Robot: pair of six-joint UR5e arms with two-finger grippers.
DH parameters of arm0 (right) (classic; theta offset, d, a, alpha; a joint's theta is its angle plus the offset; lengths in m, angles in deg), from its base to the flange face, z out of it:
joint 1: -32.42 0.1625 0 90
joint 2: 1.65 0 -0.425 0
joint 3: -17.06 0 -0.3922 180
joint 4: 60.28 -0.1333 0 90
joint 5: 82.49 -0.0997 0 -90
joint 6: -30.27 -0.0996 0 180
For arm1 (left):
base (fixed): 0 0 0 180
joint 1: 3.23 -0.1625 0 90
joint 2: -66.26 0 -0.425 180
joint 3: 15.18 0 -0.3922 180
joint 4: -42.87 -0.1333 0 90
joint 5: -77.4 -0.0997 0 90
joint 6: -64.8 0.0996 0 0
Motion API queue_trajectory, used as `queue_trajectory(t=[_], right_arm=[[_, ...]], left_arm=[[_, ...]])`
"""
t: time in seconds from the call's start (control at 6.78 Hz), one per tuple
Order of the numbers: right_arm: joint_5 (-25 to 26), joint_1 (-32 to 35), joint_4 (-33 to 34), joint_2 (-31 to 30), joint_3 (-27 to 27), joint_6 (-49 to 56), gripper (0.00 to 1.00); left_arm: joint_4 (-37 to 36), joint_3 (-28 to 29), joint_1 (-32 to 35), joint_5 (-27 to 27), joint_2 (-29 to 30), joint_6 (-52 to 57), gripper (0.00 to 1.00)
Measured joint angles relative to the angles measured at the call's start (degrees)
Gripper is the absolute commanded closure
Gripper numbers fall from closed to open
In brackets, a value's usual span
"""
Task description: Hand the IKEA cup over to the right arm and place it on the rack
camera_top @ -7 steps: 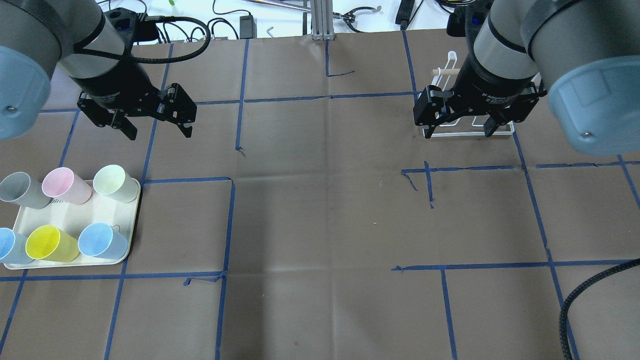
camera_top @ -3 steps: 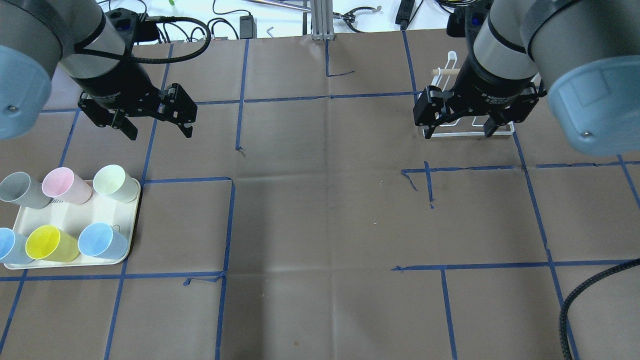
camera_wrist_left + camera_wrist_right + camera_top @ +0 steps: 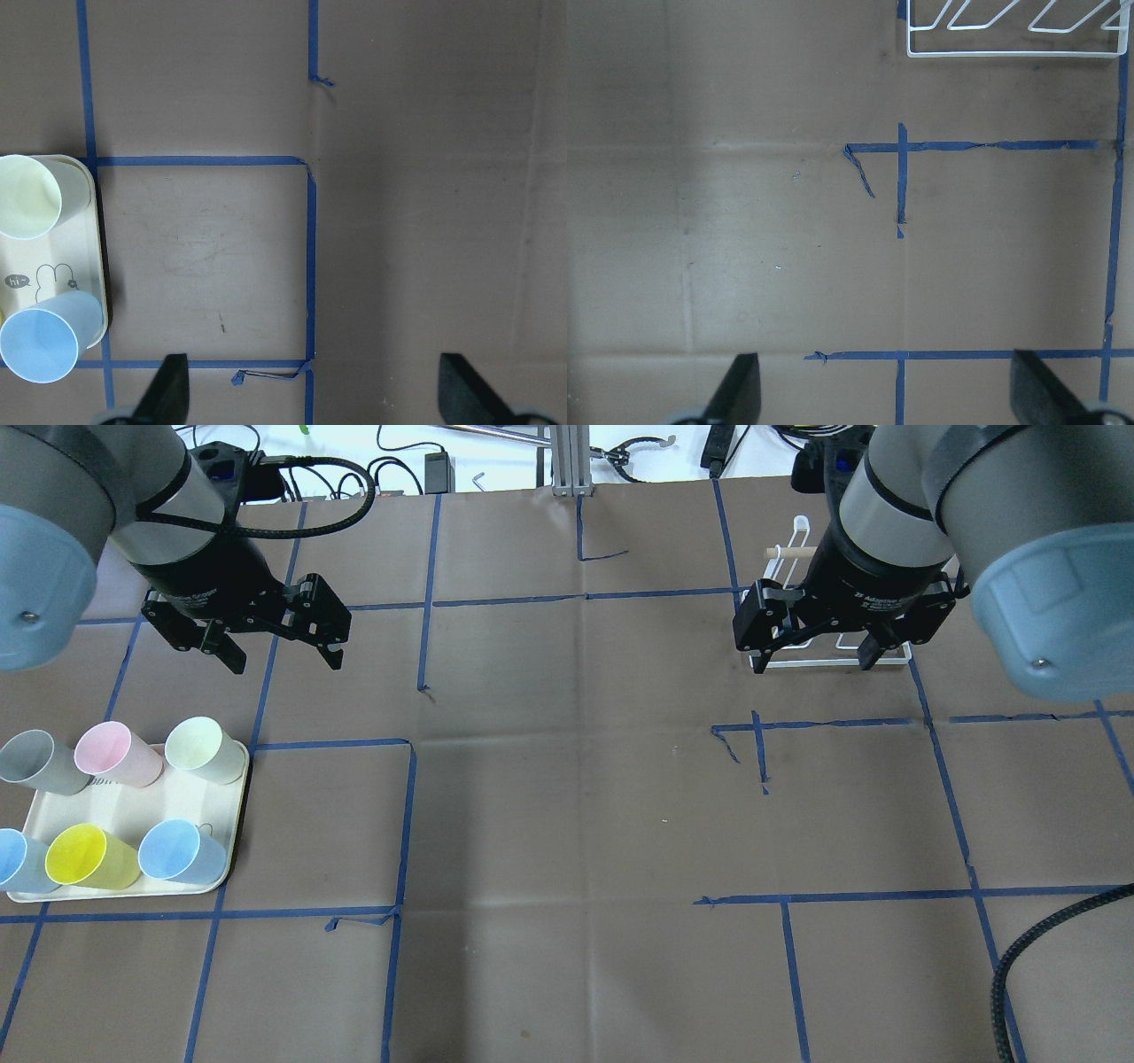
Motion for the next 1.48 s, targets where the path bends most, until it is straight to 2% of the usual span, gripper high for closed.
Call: queue_trajectory(t=[0.59,0.74,1.18,1.48], right_arm=[[-0.09,0.0,-0.1,0.07,0.06,0.1,0.0],[-0.13,0.0,-0.13,0.07,0.06,0.1,0.0],[-0.14,0.0,0.02,0.05,0.48,-0.08,0.0],[-0.08,0.0,0.4,0.0,1.22,-0.16,0.0]], left_arm=[[-0.4,-0.49,-1.59,-0.67,-0.62,3.9,0.0],[-0.45,-0.62,-3.82,-0.71,-0.76,6.29,0.0],[-0.46,-1.38,-16.12,-0.66,-1.3,18.29,0.0],[-1.96,-1.81,-19.12,-0.68,-0.54,21.85,0.01]])
